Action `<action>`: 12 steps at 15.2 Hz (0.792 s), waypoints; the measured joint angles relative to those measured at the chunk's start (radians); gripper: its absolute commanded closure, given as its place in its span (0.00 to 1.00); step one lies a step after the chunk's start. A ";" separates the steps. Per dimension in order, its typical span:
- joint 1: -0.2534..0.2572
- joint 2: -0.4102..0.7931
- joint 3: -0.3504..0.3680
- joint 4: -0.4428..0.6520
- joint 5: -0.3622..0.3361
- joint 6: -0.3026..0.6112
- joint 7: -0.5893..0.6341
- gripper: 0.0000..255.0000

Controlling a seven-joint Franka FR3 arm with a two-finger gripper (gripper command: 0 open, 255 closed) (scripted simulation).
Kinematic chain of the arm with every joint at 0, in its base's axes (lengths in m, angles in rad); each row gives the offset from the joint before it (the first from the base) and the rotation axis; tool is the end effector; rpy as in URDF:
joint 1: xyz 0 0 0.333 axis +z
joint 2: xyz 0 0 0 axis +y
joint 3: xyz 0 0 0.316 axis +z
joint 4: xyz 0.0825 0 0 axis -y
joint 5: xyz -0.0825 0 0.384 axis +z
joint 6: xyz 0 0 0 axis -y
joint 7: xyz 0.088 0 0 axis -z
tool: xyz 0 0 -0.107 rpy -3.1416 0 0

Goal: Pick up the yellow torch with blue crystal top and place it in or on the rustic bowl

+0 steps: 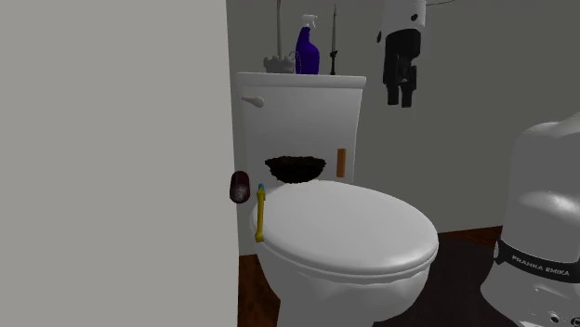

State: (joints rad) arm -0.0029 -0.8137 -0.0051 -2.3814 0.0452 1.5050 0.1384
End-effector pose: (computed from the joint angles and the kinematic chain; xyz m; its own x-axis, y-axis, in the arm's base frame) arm 0.2919 0.0023 0.5815 0.9876 -0.1409 -0.0687 -0.1439 -0.9888 -0.0398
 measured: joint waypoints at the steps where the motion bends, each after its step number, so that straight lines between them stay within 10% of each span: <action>1: 0.000 0.000 0.000 0.000 0.000 0.000 0.000 0.00; 12: -0.022 0.232 0.242 -0.008 0.072 0.268 0.363 0.00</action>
State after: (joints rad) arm -0.0245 -0.5820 0.2368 -2.3890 0.1177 1.7734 0.5012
